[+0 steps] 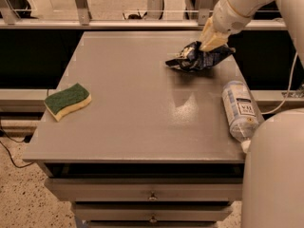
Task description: Move blue chip bag near blue plastic bottle
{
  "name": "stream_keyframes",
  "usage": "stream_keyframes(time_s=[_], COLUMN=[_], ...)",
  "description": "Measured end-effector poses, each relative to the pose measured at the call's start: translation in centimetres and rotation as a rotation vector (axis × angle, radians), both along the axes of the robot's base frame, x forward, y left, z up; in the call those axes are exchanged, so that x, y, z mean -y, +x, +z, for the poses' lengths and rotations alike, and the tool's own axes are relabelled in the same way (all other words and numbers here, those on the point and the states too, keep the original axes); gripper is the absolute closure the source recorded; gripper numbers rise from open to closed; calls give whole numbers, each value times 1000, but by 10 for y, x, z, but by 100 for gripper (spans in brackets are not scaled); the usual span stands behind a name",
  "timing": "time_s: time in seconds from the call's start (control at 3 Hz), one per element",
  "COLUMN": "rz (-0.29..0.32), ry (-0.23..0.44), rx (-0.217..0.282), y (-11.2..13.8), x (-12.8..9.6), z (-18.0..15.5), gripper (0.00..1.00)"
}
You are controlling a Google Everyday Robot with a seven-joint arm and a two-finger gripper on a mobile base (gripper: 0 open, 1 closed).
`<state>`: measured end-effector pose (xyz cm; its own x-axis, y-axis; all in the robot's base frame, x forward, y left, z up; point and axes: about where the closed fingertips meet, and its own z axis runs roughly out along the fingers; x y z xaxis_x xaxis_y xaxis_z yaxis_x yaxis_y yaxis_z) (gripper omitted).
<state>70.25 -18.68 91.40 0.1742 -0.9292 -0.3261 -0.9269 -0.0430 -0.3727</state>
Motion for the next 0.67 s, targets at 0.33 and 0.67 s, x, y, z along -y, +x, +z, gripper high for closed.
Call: stream_keyframes(time_s=[0.33,0.67], rz=[-31,-54], ry=[-6,2], rx=[-5,-11], y=[-2,-7], x=[26,46], z=[2,4], gripper=[100,100])
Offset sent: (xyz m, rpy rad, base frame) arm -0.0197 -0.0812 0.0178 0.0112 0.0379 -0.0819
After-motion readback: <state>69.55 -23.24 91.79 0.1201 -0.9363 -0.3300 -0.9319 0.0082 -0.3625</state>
